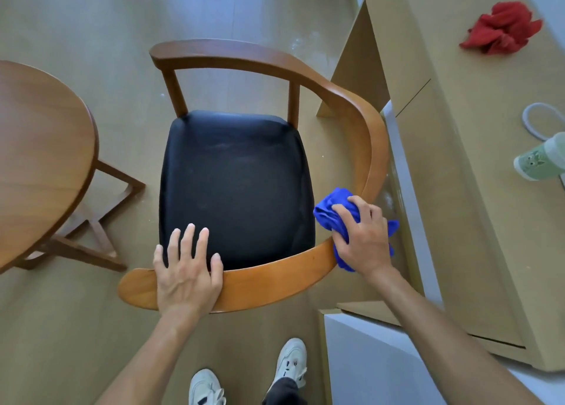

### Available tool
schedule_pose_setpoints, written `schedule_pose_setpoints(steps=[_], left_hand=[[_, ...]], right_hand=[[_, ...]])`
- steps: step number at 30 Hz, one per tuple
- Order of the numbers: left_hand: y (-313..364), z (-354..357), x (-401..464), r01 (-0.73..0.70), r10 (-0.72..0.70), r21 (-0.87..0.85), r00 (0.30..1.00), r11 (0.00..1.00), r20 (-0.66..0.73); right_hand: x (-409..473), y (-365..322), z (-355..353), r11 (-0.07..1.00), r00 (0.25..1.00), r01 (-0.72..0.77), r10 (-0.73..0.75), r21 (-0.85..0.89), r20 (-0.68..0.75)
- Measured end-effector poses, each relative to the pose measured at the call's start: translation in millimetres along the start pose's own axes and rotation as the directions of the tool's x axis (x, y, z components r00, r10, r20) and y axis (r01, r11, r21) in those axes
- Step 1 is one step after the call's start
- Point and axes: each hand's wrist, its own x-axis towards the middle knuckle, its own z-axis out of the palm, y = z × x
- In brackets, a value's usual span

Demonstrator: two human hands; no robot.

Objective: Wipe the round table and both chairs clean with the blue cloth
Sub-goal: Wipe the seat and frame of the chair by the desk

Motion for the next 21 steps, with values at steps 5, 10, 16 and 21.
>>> schedule_pose_setpoints(steps=[5, 10, 16, 21], left_hand=[[-2.3, 3.2, -0.9, 0.004, -0.005, -0.019, 1.0, 1.0, -0.026], [-8.3, 9.2, -1.8, -0.029, 0.025, -0.045, 0.996, 0.999, -0.09], [-11.7, 18.2, 2.3, -0.019, 0.013, -0.064, 0.996, 0.998, -0.087], [-11.0, 18.6, 4.6, -0.005, -0.001, -0.056, 0.995, 0.998, -0.096]], right_hand=[[-66.2, -119.3, 26.0, 0.968, 0.994, 0.041, -0.014, 0.246, -0.112], [-81.2, -153.2, 33.8, 0.933, 0.959, 0.267, -0.231, 0.243, -0.164], [-48.6, -52.6, 29.6, 0.973, 0.975, 0.198, -0.183, 0.119, -0.126], [-0.4, 18.2, 17.3, 0.994, 0.991, 0.083, -0.09, -0.076, -0.101]])
